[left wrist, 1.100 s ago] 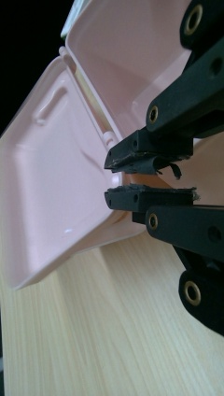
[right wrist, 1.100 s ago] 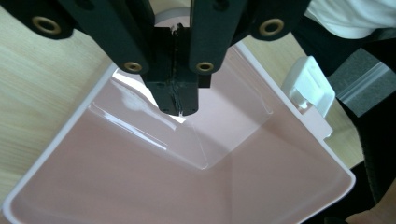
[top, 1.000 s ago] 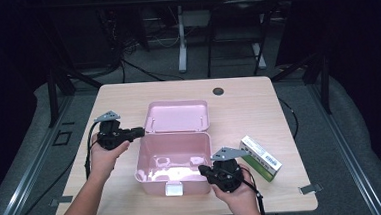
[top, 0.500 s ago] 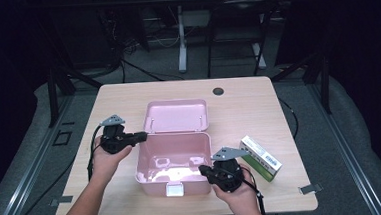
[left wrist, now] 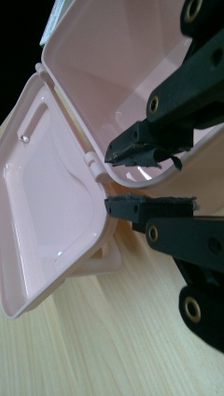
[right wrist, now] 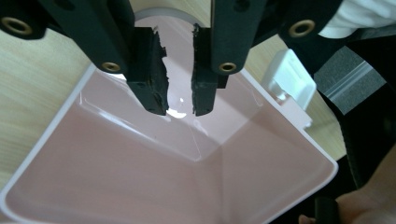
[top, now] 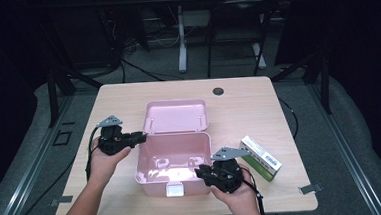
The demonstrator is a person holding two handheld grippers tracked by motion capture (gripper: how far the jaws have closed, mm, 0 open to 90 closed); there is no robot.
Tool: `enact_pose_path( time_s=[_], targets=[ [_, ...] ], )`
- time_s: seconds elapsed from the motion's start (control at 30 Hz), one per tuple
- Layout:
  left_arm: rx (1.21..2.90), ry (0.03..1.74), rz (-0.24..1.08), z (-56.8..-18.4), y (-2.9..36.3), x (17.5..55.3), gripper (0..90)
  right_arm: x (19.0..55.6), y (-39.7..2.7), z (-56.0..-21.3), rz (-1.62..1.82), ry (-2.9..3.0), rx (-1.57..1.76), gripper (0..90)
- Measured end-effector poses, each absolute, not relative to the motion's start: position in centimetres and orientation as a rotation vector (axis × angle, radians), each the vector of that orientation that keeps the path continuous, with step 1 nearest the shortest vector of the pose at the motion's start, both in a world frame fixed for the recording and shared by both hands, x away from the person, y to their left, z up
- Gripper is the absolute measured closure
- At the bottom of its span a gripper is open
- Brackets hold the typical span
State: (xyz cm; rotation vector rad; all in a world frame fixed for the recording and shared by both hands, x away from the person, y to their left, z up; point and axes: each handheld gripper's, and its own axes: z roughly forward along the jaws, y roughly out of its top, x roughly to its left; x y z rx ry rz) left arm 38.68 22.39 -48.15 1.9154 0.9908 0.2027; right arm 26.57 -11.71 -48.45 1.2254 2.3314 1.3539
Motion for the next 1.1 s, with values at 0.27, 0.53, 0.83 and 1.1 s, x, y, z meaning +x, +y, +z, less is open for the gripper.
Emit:
enact_pose_path(
  time_s=[0.27,0.53,0.83,1.1],
  targets=[
    [1.893,1.003,0.218,-47.8,23.6,38.5,58.4,26.6,-12.7,-47.3,1.401,2.264,1.231,64.2],
    [1.893,1.029,0.24,-47.1,25.3,38.5,49.9,28.2,-14.1,-45.9,1.406,2.225,1.247,51.6],
    [1.956,1.014,0.293,-46.5,25.3,37.8,47.7,29.5,-15.5,-44.2,1.298,2.281,1.221,47.8],
    [1.94,1.017,0.297,-45.9,25.9,37.7,46.5,31.0,-16.6,-43.3,1.189,2.321,1.251,46.5]
  ],
)
